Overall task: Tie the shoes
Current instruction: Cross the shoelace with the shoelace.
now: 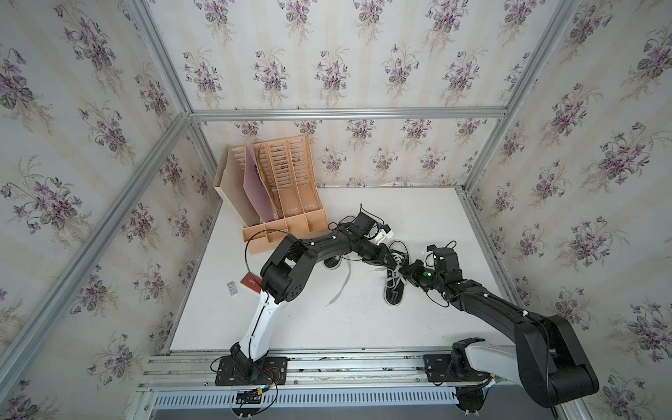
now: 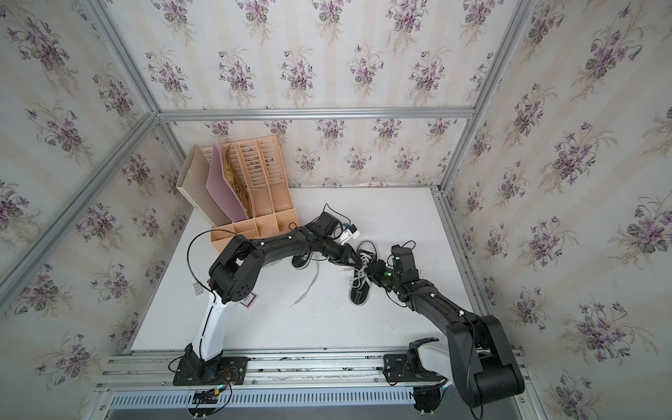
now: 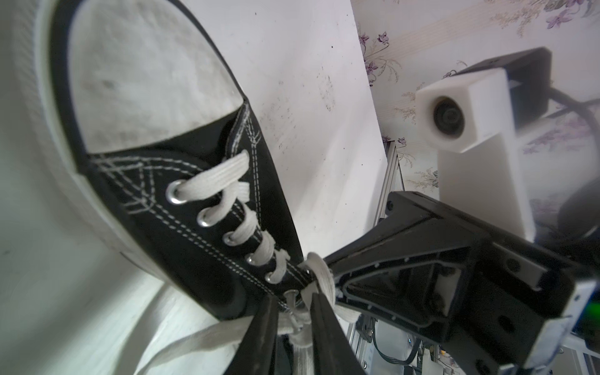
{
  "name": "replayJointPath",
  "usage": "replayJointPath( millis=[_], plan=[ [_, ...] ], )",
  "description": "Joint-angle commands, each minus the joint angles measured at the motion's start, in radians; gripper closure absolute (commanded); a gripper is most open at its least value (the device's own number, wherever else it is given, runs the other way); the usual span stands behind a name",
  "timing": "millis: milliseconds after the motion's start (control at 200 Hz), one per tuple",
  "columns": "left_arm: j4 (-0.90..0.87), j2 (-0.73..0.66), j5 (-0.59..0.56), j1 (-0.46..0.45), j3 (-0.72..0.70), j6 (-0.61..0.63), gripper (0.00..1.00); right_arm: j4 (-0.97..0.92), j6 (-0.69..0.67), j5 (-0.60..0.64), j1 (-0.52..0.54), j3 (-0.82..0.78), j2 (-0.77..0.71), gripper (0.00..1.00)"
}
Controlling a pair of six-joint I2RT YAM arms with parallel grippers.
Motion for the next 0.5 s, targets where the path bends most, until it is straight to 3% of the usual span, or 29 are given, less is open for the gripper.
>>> replayJointPath(
  millis=[0,494],
  plan=[
    [-0.005,0.010,0.032,-0.003,0.020,0.019,0.76,0.020,-0.004,0.002,0.002,0.009,0.007,1.00],
    [-0.051,0.031,0.037,-0.009,0.059,0.042,0.78,0.029,0.000,0.006,0.001,0.026,0.021,1.00]
  ],
)
